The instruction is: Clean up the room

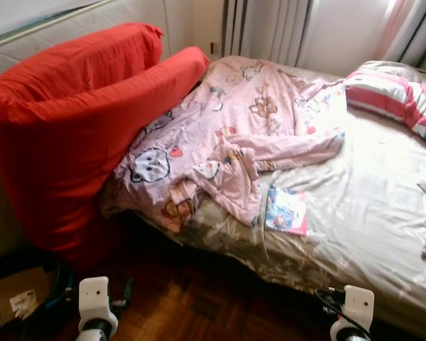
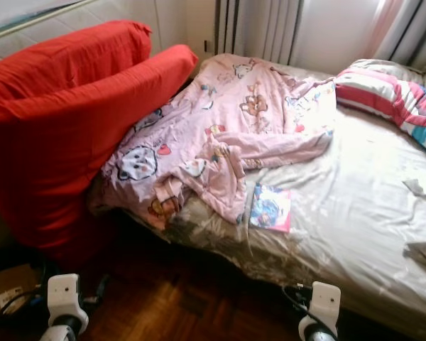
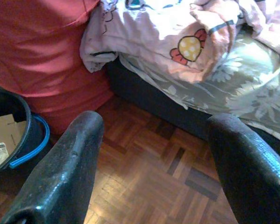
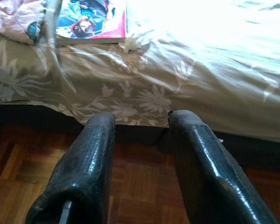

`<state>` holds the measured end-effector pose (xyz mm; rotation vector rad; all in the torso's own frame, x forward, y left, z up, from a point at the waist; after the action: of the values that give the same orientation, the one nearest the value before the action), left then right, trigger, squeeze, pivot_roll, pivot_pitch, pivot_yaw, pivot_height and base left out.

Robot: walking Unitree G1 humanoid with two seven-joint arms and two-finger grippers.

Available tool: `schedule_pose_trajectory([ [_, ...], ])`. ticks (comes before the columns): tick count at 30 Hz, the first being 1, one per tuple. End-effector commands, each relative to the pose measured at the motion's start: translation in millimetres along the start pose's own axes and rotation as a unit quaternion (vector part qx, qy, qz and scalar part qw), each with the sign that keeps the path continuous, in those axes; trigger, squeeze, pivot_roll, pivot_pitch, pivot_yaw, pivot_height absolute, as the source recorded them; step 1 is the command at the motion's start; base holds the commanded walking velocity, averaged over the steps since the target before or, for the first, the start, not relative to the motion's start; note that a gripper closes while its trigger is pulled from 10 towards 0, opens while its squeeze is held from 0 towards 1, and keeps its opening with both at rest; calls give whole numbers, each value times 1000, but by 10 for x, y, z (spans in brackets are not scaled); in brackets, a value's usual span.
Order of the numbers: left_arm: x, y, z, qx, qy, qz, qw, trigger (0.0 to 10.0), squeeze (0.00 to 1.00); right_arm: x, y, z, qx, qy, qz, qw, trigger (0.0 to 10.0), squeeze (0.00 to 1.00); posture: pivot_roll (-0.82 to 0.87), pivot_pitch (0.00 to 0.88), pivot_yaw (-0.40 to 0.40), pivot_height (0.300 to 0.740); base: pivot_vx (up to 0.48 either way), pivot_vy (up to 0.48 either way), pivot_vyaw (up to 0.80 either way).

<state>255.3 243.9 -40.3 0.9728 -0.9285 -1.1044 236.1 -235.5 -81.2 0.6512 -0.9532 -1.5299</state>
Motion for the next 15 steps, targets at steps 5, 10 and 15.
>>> schedule_pose_trajectory([
  [5, -18, -51, 19, -10, 4, 2, 1000, 10000, 0, -86, -16, -5, -7, 8, -10, 1000, 10000, 0, 37, 89, -43, 740, 335, 0, 0],
  [10, -23, -43, 13, -10, 3, 2, 1000, 10000, 0, -111, -34, -5, -13, 8, -15, 1000, 10000, 0, 40, 88, -40, 740, 343, 0, 0],
  [15, -34, -33, -1, -12, 3, -1, 1000, 10000, 0, -111, -32, -12, -15, 5, -17, 1000, 10000, 0, 40, 86, -35, 740, 345, 0, 0],
])
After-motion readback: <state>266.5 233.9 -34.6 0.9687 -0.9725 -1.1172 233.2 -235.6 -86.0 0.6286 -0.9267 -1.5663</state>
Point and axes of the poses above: a point about 5 cm out from each wrist's last joint towards the gripper, its own z axis pointing back from the gripper into the wrist, its own y axis along the axis of the wrist's last joint, x = y × z, the point moved 5 cm from there along -z, pointing out of the wrist towards the gripper, and after that the axes turned 9 degrees about z, right-handed, at the moved point
